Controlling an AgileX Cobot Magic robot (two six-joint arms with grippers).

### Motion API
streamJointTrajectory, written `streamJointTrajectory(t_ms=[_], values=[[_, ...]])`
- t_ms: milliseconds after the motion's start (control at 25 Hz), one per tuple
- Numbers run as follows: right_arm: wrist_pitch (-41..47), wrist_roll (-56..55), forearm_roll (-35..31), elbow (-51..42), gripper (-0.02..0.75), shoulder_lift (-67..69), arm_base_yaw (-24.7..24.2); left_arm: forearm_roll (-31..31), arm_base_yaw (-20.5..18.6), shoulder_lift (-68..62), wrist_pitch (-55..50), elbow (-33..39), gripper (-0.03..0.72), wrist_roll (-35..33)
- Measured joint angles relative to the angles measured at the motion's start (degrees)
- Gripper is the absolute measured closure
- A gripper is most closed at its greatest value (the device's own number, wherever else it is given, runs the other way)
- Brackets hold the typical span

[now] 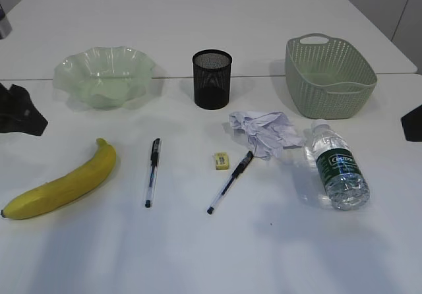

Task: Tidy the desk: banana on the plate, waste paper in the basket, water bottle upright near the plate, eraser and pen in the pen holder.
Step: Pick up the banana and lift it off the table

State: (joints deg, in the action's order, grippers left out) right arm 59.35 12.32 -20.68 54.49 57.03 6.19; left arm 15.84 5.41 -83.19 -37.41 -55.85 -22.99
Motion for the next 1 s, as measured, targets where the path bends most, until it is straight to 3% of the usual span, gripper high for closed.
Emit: streamJointTrajectory(t_ms=[480, 1000], values=[[0.00, 0.00, 0.00, 0.00, 0.183, 0.00, 0.00, 0.33, 3.92, -13.20, -1.09, -7.22, 0.234, -0.31], [0.00, 0.81, 0.11, 0.00, 0.183, 0.00, 0.00, -1.43, 7.14, -20.69, -1.54, -7.75, 0.207, -3.47]])
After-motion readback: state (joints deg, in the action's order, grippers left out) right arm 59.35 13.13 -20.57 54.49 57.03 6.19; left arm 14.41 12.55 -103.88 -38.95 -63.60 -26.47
